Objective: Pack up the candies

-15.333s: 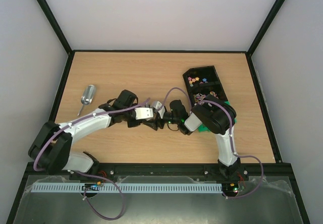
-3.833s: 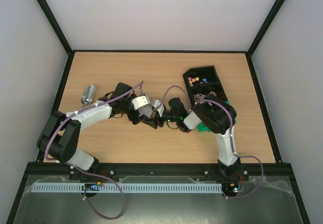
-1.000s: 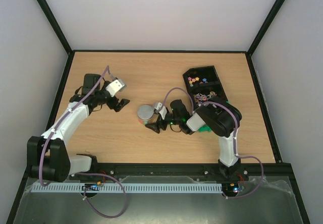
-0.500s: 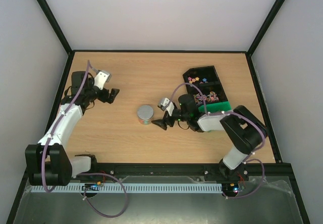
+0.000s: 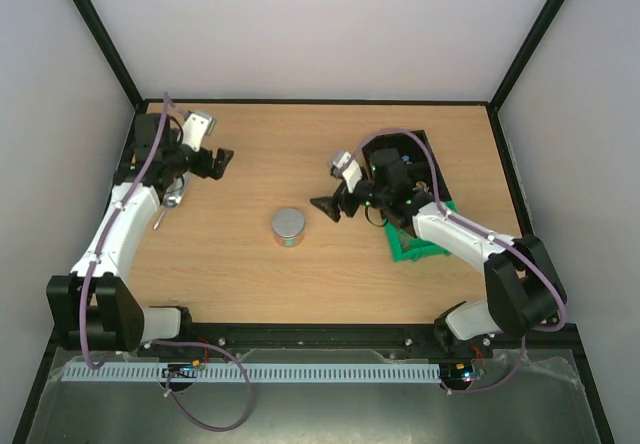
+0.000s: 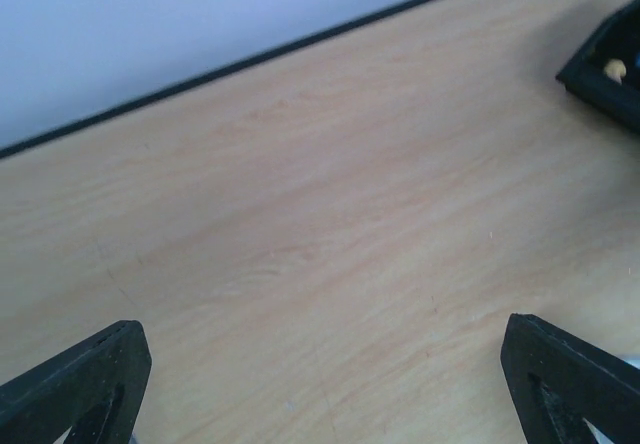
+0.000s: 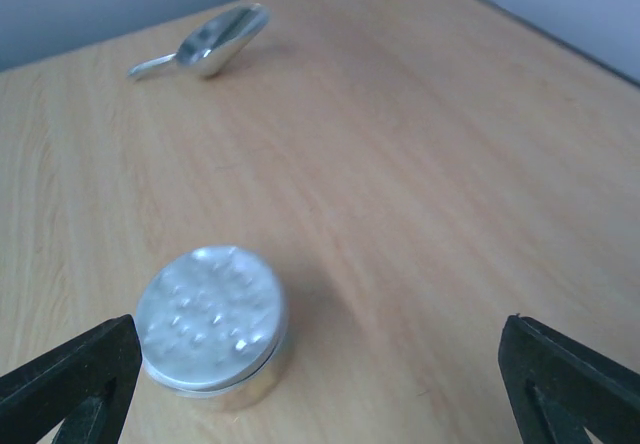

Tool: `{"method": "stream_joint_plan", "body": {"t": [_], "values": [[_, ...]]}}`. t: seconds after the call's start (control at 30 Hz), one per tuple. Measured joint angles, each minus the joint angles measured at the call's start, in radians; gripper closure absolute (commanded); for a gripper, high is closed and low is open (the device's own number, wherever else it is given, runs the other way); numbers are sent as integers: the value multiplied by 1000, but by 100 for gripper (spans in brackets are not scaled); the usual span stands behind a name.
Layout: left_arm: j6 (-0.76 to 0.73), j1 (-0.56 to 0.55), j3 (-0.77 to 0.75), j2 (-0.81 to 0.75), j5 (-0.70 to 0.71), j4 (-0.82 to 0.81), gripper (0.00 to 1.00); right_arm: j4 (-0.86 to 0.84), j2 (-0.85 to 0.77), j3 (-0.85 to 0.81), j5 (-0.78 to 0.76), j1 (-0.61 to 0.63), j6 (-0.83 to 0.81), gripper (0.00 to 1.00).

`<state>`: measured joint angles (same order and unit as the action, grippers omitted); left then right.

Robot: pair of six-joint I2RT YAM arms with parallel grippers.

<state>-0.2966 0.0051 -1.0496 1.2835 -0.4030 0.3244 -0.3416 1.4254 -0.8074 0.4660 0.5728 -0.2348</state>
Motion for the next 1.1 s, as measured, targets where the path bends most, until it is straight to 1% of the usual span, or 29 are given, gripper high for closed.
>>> {"method": "stream_joint_plan", "body": {"t": [0.1,0.17,0.23,0.37,0.47,0.57,0.7,0.83,0.93,1.1], "values": [[34,0,-96,44,11,28,1,99,0,-110,-28,-42,47,1],[67,0,-133,68,26,35,1,150,-3,-172,-36,-70,77,1],[105,1,-146,79,55,34,1,195,-6,-224,-41,-109,114,1],[159,16,-146,93,134,34,1,247,-31,-279,-32,-248,209,1],[186,60,-141,103,167,28,1,271,-53,-280,-8,-362,272,1],[210,134,-113,106,173,17,1,272,-69,-268,32,-494,328,1],[234,215,-70,106,182,7,1,268,-89,-196,92,-683,373,1],[238,235,-37,106,186,0,1,276,-85,-142,137,-823,381,1],[238,237,-19,106,176,-2,1,276,-80,-122,160,-872,375,1],[238,238,-10,104,160,-10,1,270,-80,-77,184,-893,373,1]]}}
